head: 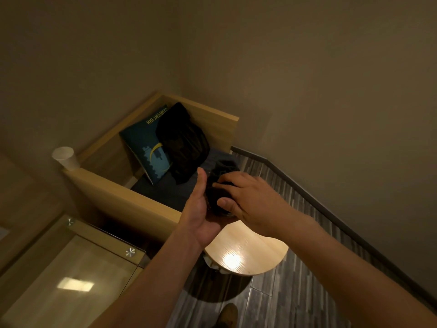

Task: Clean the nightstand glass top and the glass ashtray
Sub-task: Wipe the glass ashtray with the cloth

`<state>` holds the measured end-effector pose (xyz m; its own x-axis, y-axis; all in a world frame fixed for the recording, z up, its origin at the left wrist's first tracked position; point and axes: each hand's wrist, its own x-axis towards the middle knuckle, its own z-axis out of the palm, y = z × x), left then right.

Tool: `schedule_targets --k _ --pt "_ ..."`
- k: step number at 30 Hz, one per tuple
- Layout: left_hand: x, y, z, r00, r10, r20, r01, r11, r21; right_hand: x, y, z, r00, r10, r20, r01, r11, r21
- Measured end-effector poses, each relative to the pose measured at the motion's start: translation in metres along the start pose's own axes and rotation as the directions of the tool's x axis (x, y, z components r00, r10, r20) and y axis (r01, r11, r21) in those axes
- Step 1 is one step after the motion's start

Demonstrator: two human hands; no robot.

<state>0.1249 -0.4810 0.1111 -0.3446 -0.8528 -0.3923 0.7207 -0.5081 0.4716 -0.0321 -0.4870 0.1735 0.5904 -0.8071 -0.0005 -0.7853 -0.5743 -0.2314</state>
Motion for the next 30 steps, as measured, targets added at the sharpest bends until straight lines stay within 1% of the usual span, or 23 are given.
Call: schedule_targets --k 3,6,10,13,16,18,19,21,23,24,27,28,30 --pt "0.002 -0.002 -0.001 0.998 0.032 -0.053 -0.032 0.999 0.003 0.0 -0.008 0.003 0.996 0.085 -0.022 -0.084 0.996 0.029" --pt "0.002 -0.002 0.001 0.992 0.057 -0.109 -0.055 0.998 0.022 -0.001 -0.02 0.006 0.977 0.202 -0.061 -0.194 0.975 0.111" --pt "0.0 -0.008 0.004 0.979 0.084 -0.188 -0.075 0.996 0.055 -0.002 -0.031 0.013 0.941 0.316 -0.12 -0.284 0.932 0.227" --pt "-0.005 -0.018 0.005 0.977 0.084 -0.195 -0.076 0.996 0.047 0.002 -0.036 0.016 0.905 0.404 -0.135 -0.345 0.88 0.327" --pt "-0.007 -0.026 0.004 0.973 0.108 -0.204 -0.096 0.993 0.064 0.005 -0.041 0.021 0.854 0.503 -0.133 -0.399 0.798 0.453" --pt "-0.008 -0.029 0.002 0.977 0.119 -0.18 -0.115 0.993 0.031 0.006 -0.044 0.023 0.828 0.539 -0.154 -0.403 0.764 0.504" --pt "-0.009 -0.029 0.001 0.981 0.108 -0.161 -0.112 0.994 -0.017 0.006 -0.046 0.024 0.824 0.541 -0.171 -0.393 0.762 0.515" --pt "-0.012 -0.025 -0.004 0.992 0.029 -0.124 -0.048 0.987 -0.155 0.003 -0.048 0.024 0.844 0.5 -0.195 -0.342 0.781 0.523" --pt "-0.016 -0.019 -0.006 0.998 -0.049 -0.044 0.037 0.967 -0.254 -0.001 -0.043 0.021 0.896 0.408 -0.177 -0.273 0.818 0.506" --pt "-0.018 -0.015 -0.007 0.998 -0.064 -0.01 0.059 0.96 -0.274 -0.003 -0.038 0.018 0.926 0.343 -0.156 -0.23 0.843 0.486" --pt "-0.021 -0.006 -0.007 0.996 -0.07 0.047 0.08 0.959 -0.272 -0.007 -0.021 0.008 0.989 0.117 -0.093 -0.073 0.922 0.38" --pt "-0.022 -0.004 -0.007 0.995 -0.072 0.065 0.086 0.963 -0.254 -0.007 -0.016 0.005 0.996 0.056 -0.065 -0.03 0.938 0.347" --pt "-0.022 0.0 -0.004 0.993 -0.073 0.091 0.091 0.974 -0.209 -0.006 -0.009 -0.003 1.0 -0.014 -0.002 0.014 0.956 0.295"
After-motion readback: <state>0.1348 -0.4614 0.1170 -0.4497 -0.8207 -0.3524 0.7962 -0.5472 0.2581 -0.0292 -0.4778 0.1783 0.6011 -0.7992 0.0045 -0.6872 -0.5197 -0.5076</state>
